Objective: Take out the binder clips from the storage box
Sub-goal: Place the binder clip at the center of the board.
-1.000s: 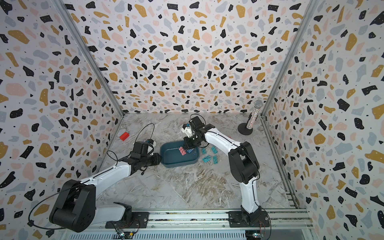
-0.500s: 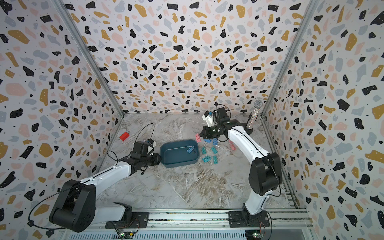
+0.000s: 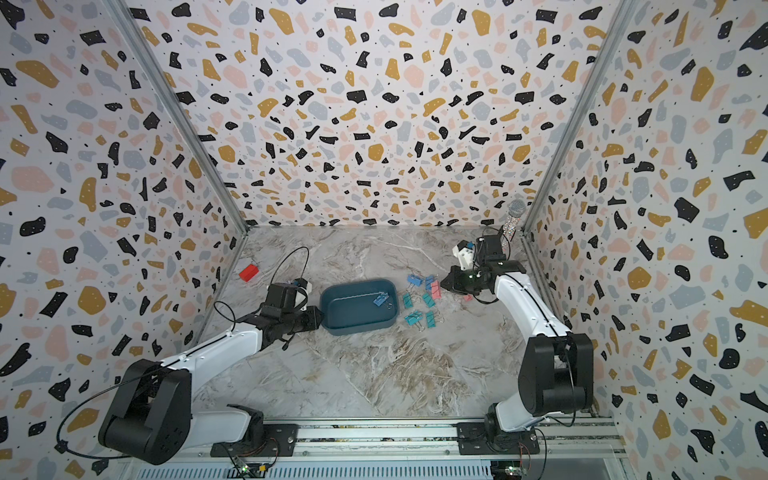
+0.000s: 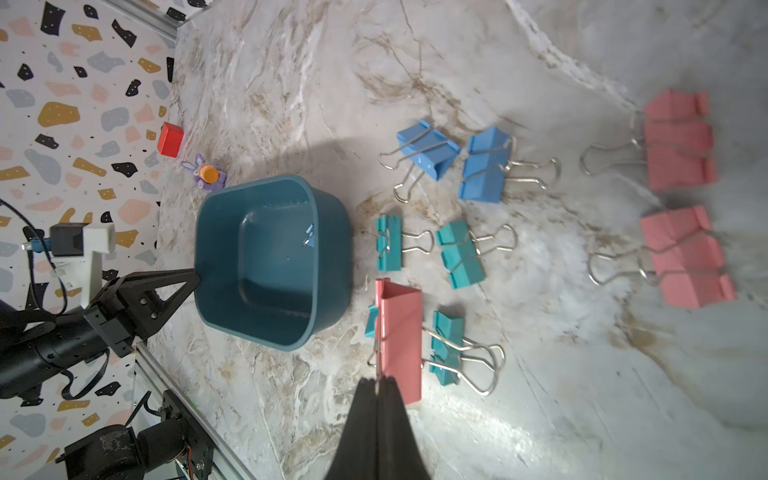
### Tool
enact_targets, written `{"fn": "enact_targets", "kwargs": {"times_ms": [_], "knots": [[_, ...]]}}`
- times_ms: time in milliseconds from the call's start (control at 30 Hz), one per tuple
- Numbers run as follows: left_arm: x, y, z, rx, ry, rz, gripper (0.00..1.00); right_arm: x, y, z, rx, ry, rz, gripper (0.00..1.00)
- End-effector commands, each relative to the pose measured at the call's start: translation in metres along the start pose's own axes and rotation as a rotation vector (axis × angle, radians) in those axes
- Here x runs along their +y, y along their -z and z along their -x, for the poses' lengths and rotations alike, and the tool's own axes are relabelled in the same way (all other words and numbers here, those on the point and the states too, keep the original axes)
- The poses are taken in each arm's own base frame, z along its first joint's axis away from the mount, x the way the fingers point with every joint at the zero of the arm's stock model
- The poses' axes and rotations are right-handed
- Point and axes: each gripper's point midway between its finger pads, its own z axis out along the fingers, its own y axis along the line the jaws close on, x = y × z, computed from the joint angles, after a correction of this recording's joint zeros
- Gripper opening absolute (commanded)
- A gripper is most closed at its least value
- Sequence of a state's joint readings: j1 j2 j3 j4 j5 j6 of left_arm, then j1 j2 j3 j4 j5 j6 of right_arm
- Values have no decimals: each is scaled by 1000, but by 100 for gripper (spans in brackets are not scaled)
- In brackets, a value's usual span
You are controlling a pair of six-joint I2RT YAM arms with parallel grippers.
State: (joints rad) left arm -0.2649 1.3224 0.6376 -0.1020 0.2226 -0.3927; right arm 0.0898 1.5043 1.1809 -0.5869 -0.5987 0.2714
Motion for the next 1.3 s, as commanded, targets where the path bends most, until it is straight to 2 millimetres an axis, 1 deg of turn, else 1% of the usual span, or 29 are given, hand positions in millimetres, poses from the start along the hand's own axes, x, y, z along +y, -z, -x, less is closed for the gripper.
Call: {"fn": "enact_targets", "kwargs": {"times_ms": [0, 200, 433, 900, 1267], "knots": [[-2, 3, 2, -13, -18, 0, 21, -4, 13, -1, -38, -5, 26, 0], [-2, 3, 2, -13, -18, -2, 21, -44, 17, -6, -49, -107, 19, 0], [-2, 3, 2, -11, -19, -3, 21, -79, 8, -15, -49, -198, 5, 0], [-1, 1, 1, -5, -21, 1, 21, -120, -11, -25, -24, -295, -7, 0], [-1, 1, 1, -6, -18, 1, 21, -136, -18, -31, -7, -312, -36, 0]]}}
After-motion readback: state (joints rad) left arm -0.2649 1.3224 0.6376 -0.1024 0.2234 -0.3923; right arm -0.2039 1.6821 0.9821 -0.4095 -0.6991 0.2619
